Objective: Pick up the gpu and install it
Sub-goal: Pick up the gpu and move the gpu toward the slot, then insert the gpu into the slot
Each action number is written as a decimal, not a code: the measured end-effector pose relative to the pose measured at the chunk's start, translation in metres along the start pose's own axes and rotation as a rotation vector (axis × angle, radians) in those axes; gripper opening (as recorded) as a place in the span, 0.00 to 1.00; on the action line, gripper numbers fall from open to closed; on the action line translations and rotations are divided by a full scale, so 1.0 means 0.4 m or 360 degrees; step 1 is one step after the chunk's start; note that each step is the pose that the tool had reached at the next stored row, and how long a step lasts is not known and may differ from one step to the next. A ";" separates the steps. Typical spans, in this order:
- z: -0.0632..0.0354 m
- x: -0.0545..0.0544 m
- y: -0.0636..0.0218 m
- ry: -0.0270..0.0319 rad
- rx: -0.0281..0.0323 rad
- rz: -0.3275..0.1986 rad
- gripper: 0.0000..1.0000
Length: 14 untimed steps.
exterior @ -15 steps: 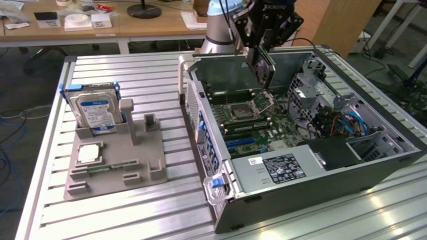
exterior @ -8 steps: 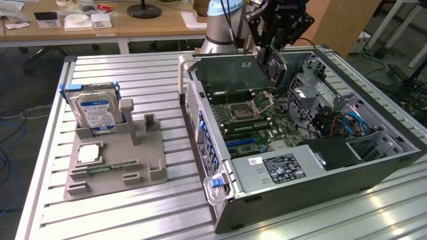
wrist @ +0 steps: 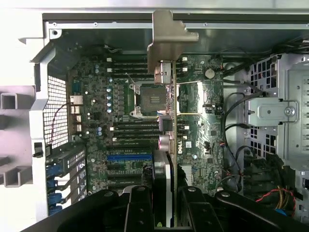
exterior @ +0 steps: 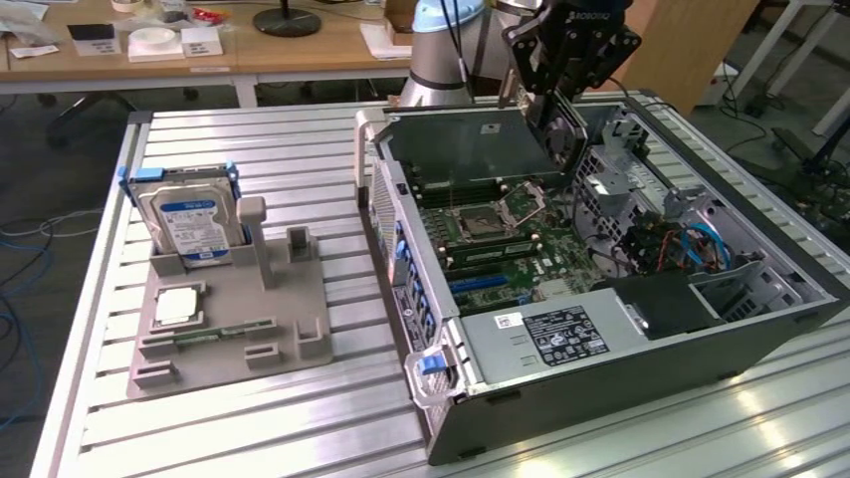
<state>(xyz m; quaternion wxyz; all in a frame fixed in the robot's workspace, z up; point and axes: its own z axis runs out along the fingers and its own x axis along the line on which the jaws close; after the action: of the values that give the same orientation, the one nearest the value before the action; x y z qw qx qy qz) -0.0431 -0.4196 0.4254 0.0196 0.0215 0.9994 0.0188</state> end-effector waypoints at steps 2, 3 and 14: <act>0.000 0.000 0.000 0.00000 0.00000 0.0000 0.28; 0.000 0.000 0.000 0.00000 0.00000 0.0000 0.28; 0.000 0.000 0.000 0.00003 -0.00005 -0.0009 0.28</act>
<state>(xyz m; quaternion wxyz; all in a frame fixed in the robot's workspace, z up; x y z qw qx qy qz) -0.0431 -0.4196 0.4253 0.0196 0.0186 0.9995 0.0189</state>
